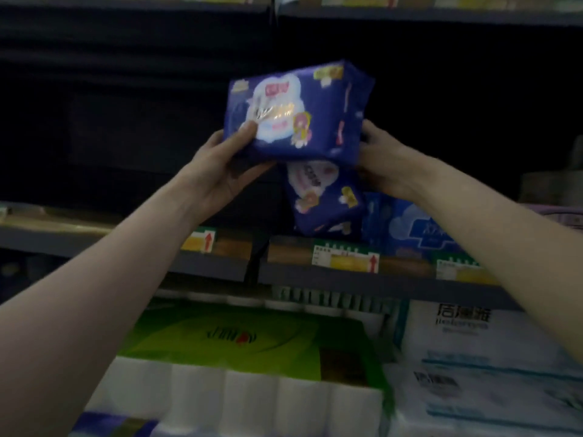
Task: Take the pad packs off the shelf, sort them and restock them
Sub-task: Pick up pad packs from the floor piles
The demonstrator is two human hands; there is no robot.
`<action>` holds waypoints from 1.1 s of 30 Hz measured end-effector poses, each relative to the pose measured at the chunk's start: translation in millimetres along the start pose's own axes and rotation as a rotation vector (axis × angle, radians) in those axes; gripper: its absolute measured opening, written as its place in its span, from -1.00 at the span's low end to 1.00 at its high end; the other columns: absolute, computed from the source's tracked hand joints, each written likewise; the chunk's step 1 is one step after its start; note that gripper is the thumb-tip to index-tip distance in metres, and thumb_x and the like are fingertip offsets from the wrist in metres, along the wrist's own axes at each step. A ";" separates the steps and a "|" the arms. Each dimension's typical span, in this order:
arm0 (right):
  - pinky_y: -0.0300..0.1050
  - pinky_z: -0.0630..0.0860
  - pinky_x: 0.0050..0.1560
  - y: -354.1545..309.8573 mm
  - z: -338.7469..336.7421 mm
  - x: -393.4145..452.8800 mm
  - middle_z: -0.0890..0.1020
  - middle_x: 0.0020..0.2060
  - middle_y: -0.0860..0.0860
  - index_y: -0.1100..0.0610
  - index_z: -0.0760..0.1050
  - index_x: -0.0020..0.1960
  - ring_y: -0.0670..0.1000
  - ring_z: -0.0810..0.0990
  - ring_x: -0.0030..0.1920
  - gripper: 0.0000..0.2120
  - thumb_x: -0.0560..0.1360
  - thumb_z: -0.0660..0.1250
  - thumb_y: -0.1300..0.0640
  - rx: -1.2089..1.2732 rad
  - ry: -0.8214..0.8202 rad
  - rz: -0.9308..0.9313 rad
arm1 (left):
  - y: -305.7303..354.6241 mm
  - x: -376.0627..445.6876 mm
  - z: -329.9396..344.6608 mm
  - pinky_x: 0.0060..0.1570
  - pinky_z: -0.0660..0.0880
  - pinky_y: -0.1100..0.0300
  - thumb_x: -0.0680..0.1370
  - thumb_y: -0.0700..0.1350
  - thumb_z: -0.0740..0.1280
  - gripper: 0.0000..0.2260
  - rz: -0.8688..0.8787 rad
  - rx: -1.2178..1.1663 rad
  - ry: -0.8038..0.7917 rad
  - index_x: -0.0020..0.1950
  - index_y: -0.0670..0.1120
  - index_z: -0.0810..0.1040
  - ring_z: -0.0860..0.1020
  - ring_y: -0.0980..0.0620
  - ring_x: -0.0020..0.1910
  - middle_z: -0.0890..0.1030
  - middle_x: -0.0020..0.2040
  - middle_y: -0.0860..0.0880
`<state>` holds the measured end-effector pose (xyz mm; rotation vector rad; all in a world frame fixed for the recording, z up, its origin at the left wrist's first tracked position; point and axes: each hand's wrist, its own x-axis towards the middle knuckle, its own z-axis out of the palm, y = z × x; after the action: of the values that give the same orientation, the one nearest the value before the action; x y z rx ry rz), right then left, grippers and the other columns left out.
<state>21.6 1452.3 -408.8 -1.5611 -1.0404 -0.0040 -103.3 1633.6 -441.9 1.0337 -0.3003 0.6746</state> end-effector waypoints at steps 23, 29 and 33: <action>-0.29 0.37 0.03 23.5 -9.8 23.3 0.39 0.14 -0.17 -0.06 0.23 0.41 -0.15 0.41 0.10 -0.32 0.38 0.42 -0.14 -0.823 -0.310 -0.051 | -43.7 36.5 -17.0 -0.25 0.62 0.16 0.31 -0.13 0.45 -0.51 -0.293 0.530 -0.025 0.19 -0.18 0.41 0.58 -0.04 0.04 0.53 0.17 -0.14; 0.09 0.19 0.35 55.9 -19.9 18.6 0.37 0.39 -0.01 -0.04 0.15 0.49 0.07 0.32 0.36 -0.26 0.42 0.39 -0.16 -1.516 -0.314 0.112 | -76.4 49.4 -2.7 -0.15 0.40 0.26 0.53 -0.11 0.35 -0.92 -0.219 1.435 -0.165 -0.12 -0.05 0.47 0.47 0.10 -0.11 0.55 0.03 -0.05; 0.19 0.10 0.39 59.7 -16.2 18.9 0.38 0.38 0.00 -0.05 0.14 0.49 0.09 0.32 0.36 -0.31 0.46 0.34 -0.14 -1.550 -0.305 0.175 | -70.3 43.0 -0.7 -0.10 0.39 0.20 0.56 -0.16 0.29 -0.80 -0.052 1.629 -0.101 0.18 -0.08 0.46 0.44 0.05 -0.01 0.52 0.15 -0.09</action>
<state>77.4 1456.7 -441.1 -3.1099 -1.1546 -0.5911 -25.4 1626.7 -467.9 2.6068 0.3017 0.7754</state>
